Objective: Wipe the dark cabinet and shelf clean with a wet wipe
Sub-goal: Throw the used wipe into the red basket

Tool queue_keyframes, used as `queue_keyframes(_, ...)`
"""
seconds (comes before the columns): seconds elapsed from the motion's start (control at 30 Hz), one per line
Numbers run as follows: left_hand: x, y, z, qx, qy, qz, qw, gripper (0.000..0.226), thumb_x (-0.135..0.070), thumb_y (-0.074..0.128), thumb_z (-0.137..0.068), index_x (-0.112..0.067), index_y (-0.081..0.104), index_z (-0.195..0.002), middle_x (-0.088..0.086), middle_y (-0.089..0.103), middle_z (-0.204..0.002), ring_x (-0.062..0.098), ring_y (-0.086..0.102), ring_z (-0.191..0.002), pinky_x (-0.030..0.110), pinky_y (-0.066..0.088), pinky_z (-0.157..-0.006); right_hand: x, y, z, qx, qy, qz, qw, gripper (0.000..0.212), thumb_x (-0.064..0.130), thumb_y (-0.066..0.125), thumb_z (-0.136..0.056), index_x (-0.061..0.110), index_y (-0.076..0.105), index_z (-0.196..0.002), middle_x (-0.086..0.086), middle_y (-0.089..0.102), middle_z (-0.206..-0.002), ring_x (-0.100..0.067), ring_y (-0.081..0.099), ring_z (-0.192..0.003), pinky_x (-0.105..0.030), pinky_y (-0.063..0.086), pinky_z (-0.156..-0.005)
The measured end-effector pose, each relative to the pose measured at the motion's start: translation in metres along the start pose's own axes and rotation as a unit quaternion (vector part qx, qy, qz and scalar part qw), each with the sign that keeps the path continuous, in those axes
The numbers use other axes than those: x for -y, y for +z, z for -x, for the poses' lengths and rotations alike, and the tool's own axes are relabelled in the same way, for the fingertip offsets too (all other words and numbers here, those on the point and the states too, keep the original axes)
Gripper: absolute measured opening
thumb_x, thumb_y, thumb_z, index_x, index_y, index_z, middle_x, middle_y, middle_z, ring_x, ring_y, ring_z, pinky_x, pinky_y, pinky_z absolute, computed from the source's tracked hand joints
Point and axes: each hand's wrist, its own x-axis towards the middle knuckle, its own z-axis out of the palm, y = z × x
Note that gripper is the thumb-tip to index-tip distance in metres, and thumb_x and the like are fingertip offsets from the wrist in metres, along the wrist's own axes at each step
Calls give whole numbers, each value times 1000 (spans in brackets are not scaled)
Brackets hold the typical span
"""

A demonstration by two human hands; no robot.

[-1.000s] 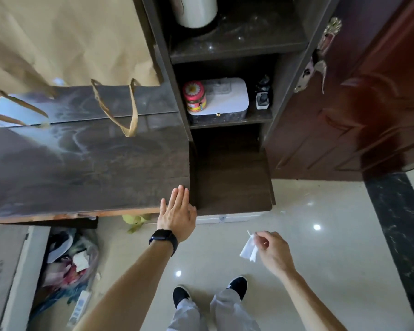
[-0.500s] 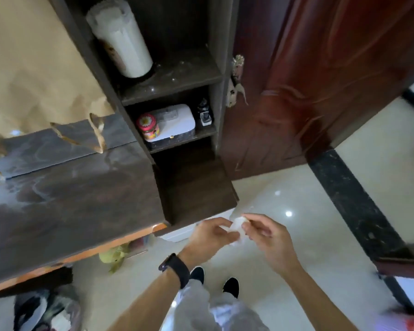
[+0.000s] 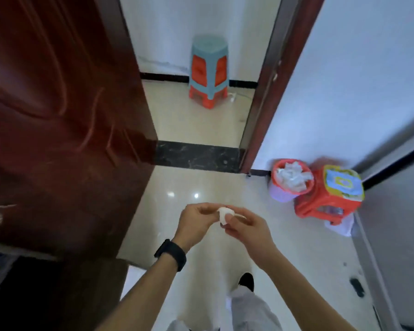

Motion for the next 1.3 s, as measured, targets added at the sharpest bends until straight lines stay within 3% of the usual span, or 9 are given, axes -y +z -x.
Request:
queue_keyframes(0.13,-30,77,-65,137,3,-57,989,26,-20,70,-91,-22,73,-117,-13,75,-105,2,69,-99,12,51,-77,10,-85,-16,-147,-46,13,988,15,28,77,-86,37,78,-98,2,78,-93,-18,74,-86,-28,60,-75)
queue_keyframes(0.3,-64,179,-139,195,25,-90,976,27,-52,73,-83,-39,75,-106,-15,75,-101,7,71,-93,15,54,-72,33,-188,-51,-242,-90,61,964,29,63,75,-72,45,76,-95,13,77,-86,-7,72,-79,-29,56,-75)
queue_keyframes(0.4,-79,233,-186,192,27,-110,975,15,-38,75,-86,-37,77,-100,-12,76,-96,9,72,-90,25,59,-77,48,-245,-77,-260,-98,83,957,13,48,76,-81,53,73,-92,18,75,-83,0,70,-79,-25,53,-75)
queue_keyframes(0.6,-101,305,-268,175,61,-241,953,16,-42,75,-85,-39,72,-100,-17,73,-92,-7,66,-84,17,54,-76,73,-335,-132,-283,-84,132,946,30,25,78,-84,54,70,-82,26,73,-85,6,67,-82,-7,48,-69)
queue_keyframes(0.73,-105,325,-340,157,127,-388,899,34,-37,60,-92,-36,61,-126,-15,64,-126,-4,57,-110,12,41,-93,74,-389,-187,-304,-55,172,935,19,29,75,-86,46,70,-94,23,72,-84,8,65,-82,-5,46,-70)
queue_keyframes(0.83,-101,333,-408,128,192,-539,810,57,-39,54,-94,-30,40,-148,-2,32,-159,19,25,-146,32,20,-117,61,-428,-238,-320,-19,179,930,14,31,74,-87,36,72,-100,17,73,-87,8,66,-78,-5,46,-66)
queue_keyframes(0.93,-104,345,-484,90,215,-623,747,67,-48,38,-97,-28,16,-157,6,-4,-166,27,-10,-152,50,-2,-121,42,-463,-294,-331,2,215,919,14,27,74,-87,34,72,-99,20,70,-87,9,63,-78,-4,44,-65)
queue_keyframes(1.13,-120,379,-623,13,329,-685,649,79,-50,39,-92,-26,6,-159,8,-8,-166,35,-9,-151,63,4,-118,7,-519,-413,-314,57,291,902,18,15,68,-91,19,71,-107,-1,67,-105,-10,62,-79,-17,43,-68)
queue_keyframes(1.3,-103,406,-701,-41,333,-689,642,91,-43,59,-86,-28,6,-159,6,-5,-167,31,-6,-152,60,1,-119,-29,-555,-500,-245,135,358,891,35,10,59,-91,12,64,-125,-13,55,-134,-33,58,-115,-40,49,-91)
